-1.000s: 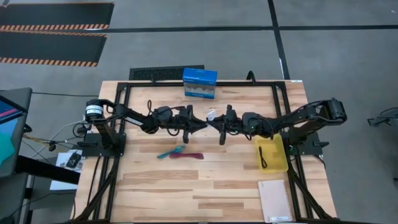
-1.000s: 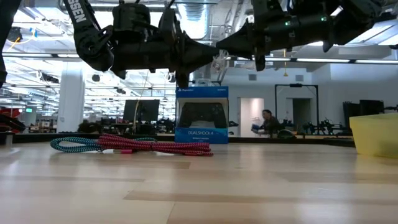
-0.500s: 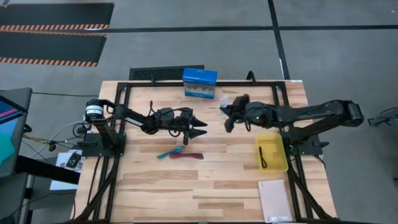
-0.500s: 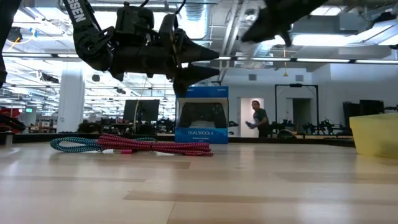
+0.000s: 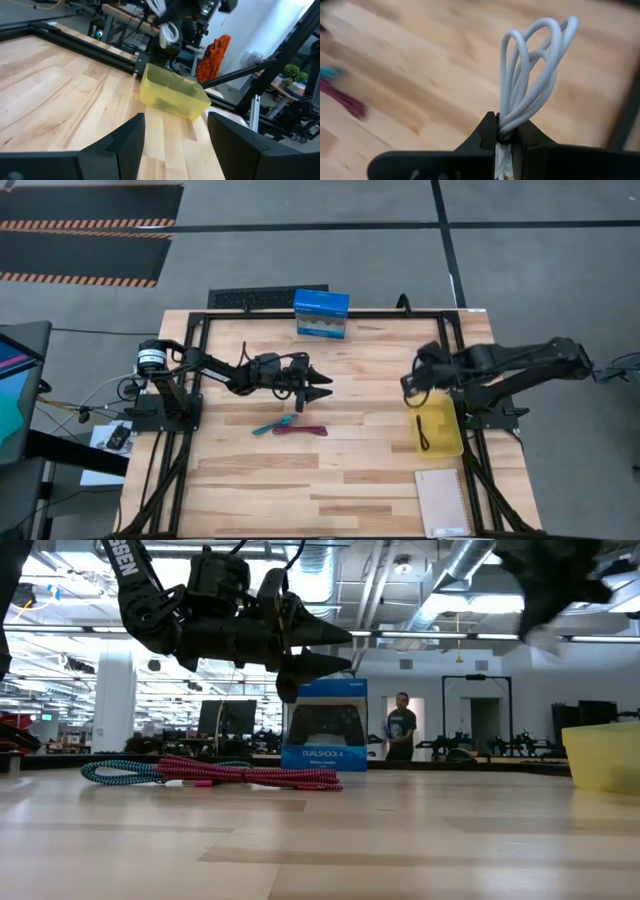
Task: Pick and place USB-C Cables
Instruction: Put the white charger cable into the yellow bin, then put the blue charger cable into the yellow bin
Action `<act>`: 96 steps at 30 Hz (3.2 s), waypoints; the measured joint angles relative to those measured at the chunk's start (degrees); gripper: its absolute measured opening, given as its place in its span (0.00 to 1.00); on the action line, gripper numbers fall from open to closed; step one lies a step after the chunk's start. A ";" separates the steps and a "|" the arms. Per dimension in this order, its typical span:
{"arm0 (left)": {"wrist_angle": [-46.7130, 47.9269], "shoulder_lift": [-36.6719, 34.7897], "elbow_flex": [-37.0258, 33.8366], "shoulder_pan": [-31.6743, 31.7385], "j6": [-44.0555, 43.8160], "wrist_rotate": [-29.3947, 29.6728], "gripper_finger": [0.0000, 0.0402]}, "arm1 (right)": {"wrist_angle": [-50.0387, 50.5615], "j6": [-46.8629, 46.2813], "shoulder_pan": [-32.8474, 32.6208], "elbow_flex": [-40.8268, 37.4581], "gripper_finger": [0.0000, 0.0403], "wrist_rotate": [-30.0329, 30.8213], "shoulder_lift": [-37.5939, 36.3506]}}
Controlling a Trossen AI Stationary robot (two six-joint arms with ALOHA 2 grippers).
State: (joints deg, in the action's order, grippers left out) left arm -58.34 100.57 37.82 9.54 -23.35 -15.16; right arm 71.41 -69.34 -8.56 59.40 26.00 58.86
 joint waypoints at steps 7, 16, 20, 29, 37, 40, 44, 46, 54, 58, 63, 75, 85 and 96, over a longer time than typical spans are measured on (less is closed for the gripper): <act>1.07 0.00 0.00 0.04 -0.11 0.74 0.51 | 11.27 -19.56 -10.04 -0.02 0.06 -4.26 5.20; 2.43 0.02 0.00 0.04 -0.52 0.76 0.51 | 10.59 -34.80 -19.75 -6.64 0.06 -12.97 11.07; 2.47 0.04 0.00 0.04 -0.52 0.81 0.51 | 4.23 -37.11 -22.07 -10.39 0.06 -14.32 11.74; 2.38 0.04 0.00 0.04 -1.36 1.00 0.51 | -2.54 -38.89 -22.80 -18.02 0.06 -18.63 11.53; 2.39 0.04 0.00 0.04 -1.36 2.03 0.51 | -9.07 -38.88 -22.70 -22.75 0.06 -19.35 11.53; 2.38 0.04 0.00 0.04 -1.36 2.05 0.51 | -10.60 -38.88 -22.33 -24.29 0.07 -21.53 11.53; 2.36 0.04 0.00 0.04 -1.36 2.07 0.51 | -11.46 -38.84 -22.31 -24.89 0.08 -21.75 11.69; 2.38 0.04 0.00 0.04 -1.36 2.07 0.51 | -11.46 -38.81 -22.31 -24.90 0.09 -21.73 11.68; 2.38 0.04 0.00 0.04 -1.35 2.05 0.51 | -11.48 -38.47 -22.31 -24.90 0.20 -21.57 11.68; 2.38 0.04 0.00 0.04 -1.36 2.07 0.51 | -11.47 -38.41 -22.31 -24.90 0.27 -21.55 11.68; 2.38 0.04 0.00 0.04 -1.33 2.07 0.51 | -11.47 -38.23 -22.31 -24.90 0.34 -21.53 11.68; 2.70 -1.55 -0.02 1.58 -3.39 -10.42 0.51 | -9.39 -32.85 -22.00 -22.58 0.43 -21.38 9.36; 31.11 -17.99 -0.04 -0.42 7.70 -9.09 0.51 | 2.80 -31.44 -22.03 -11.01 0.41 -9.94 3.04; 66.35 -34.64 -0.02 -11.23 10.71 12.91 0.51 | -13.94 -8.73 -22.02 -5.77 0.42 14.77 1.29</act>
State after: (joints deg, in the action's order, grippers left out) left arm 8.01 65.94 37.80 -1.69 -12.64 -2.24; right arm 57.48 -78.07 -30.58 53.63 40.77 60.15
